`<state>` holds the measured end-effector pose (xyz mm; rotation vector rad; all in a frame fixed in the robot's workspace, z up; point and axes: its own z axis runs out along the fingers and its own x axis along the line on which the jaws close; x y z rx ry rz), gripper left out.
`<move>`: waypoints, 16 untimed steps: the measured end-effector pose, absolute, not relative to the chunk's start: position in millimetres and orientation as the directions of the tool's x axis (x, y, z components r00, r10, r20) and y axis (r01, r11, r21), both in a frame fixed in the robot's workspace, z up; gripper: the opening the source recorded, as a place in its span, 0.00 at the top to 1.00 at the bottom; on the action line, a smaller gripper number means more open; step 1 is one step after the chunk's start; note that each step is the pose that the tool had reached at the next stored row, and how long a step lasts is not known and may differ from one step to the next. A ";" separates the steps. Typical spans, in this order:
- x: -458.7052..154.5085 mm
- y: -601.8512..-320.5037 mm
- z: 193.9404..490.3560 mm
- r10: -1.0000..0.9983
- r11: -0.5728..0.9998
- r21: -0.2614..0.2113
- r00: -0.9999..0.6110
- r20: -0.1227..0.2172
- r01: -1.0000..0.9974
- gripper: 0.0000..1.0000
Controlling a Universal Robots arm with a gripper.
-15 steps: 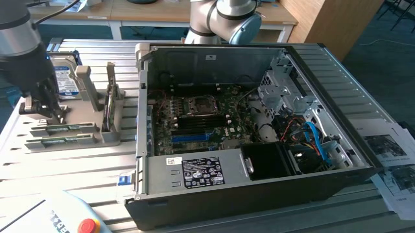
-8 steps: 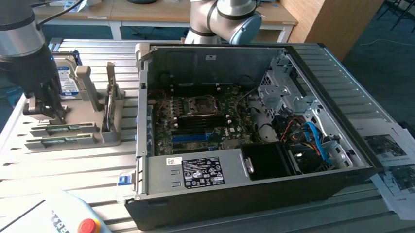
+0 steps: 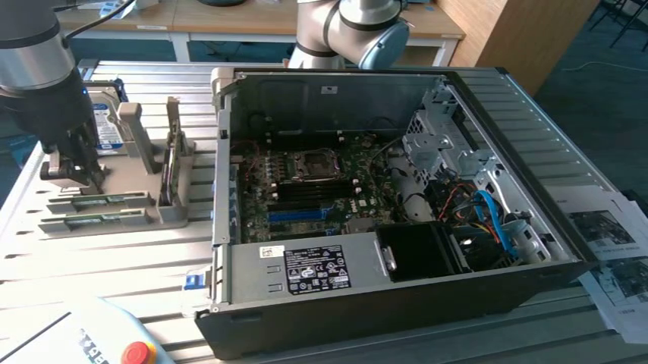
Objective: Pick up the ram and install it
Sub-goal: 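Pick up the ram and move it above insertion slot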
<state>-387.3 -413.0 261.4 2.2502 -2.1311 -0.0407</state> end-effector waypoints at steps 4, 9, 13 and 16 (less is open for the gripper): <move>-385.8 -413.1 261.5 -0.998 -0.054 0.049 0.055 0.010 -0.997 0.69; -383.4 -413.1 261.3 -0.998 -0.054 0.052 0.055 0.010 -0.997 0.69; -383.3 -413.1 261.1 -0.998 -0.054 0.052 0.055 0.010 -0.997 0.69; -383.3 -413.2 259.2 -0.998 -0.054 0.052 0.055 0.010 -0.997 0.69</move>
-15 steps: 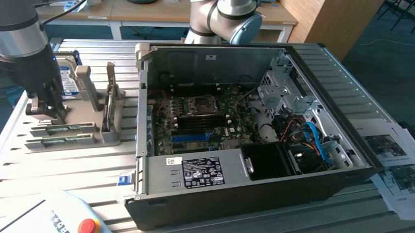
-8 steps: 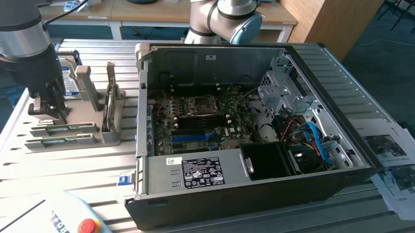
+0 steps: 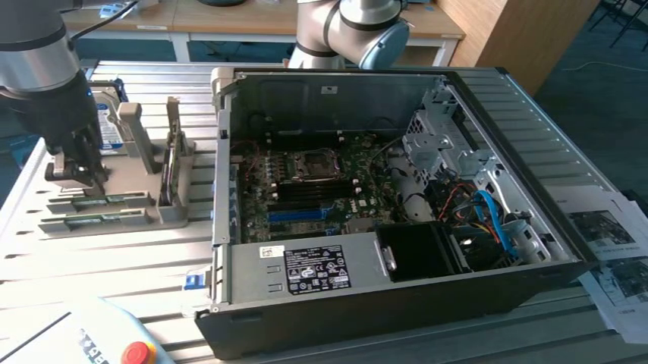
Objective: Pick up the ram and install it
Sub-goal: 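Pick up the ram and move it above insertion slot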
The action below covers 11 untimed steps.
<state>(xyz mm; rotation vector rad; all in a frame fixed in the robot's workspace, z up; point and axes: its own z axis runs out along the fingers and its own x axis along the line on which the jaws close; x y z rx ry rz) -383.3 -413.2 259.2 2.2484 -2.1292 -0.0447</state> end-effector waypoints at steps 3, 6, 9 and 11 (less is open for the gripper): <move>-383.3 -413.2 256.9 -0.998 -0.054 0.052 0.055 0.010 -0.997 0.69; -383.3 -413.3 254.4 -0.998 -0.054 0.052 0.055 0.010 -0.997 0.69; -383.3 -413.3 252.0 -0.998 -0.054 0.052 0.055 0.010 -0.997 0.69; -383.3 -413.3 250.5 -0.998 -0.054 0.052 0.055 0.010 -0.997 0.69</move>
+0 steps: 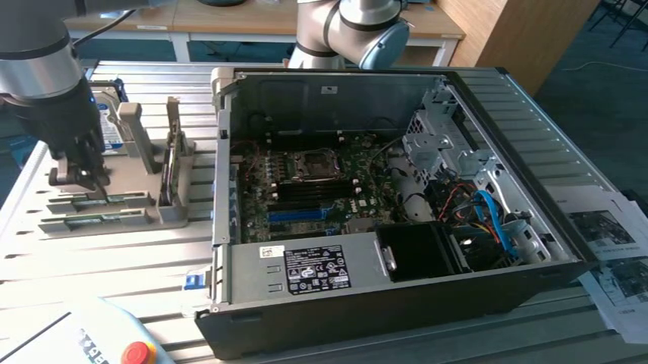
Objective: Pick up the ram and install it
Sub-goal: 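Pick up the ram and move it above insertion slot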
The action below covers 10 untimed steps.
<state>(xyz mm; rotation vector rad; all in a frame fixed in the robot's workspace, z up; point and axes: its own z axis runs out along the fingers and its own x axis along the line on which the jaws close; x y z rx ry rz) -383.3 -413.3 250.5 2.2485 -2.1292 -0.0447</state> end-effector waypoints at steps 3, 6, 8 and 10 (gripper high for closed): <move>-383.3 -413.3 248.2 -0.998 -0.054 0.052 0.055 0.010 -0.997 0.69; -383.3 -413.3 246.1 -0.998 -0.054 0.052 0.055 0.010 -0.997 0.69; -383.3 -413.3 245.0 -0.998 -0.054 0.052 0.055 0.010 -0.997 0.69; -383.3 -413.4 244.2 -0.998 -0.054 0.052 0.055 0.010 -0.997 0.69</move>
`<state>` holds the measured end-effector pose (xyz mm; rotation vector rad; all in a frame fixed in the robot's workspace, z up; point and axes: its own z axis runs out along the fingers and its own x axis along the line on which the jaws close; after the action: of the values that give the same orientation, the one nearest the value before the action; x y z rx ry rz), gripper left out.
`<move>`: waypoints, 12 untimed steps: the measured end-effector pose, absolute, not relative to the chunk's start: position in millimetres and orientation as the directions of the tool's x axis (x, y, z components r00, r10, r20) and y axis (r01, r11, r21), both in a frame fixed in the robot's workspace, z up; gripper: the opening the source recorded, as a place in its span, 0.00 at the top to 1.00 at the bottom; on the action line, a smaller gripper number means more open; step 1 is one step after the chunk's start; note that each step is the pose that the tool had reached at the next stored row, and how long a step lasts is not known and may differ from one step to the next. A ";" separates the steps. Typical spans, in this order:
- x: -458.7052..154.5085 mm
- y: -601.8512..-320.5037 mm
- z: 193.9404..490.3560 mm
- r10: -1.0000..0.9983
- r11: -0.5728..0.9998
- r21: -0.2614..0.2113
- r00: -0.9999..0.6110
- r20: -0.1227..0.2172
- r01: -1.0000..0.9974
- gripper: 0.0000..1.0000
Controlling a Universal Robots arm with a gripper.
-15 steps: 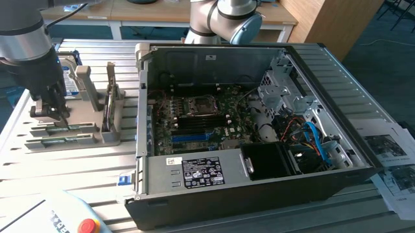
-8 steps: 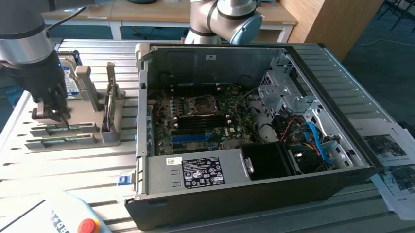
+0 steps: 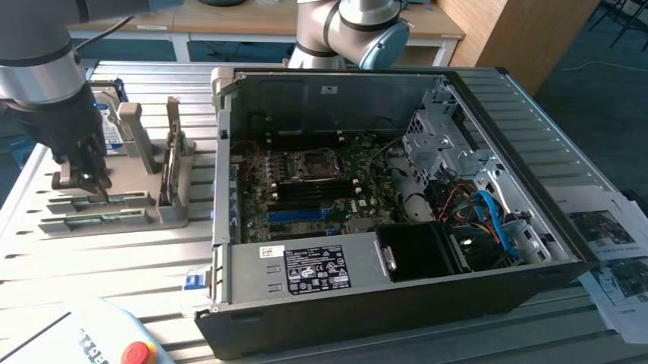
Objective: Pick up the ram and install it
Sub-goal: 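Pick up the ram and move it above insertion slot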
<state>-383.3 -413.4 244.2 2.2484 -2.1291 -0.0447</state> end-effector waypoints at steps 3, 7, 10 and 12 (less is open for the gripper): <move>-383.3 -413.3 244.2 -0.998 -0.054 0.052 0.055 0.010 -0.997 0.69; -383.3 -413.3 244.1 -0.998 -0.054 0.052 0.055 0.010 -0.997 0.69; -383.3 -414.1 243.9 -0.998 -0.054 0.052 0.055 0.010 -0.997 0.69; -383.5 -414.8 244.1 -0.998 -0.054 0.052 0.055 0.010 -0.997 0.69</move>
<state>-383.5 -414.8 244.1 2.2485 -2.1292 -0.0447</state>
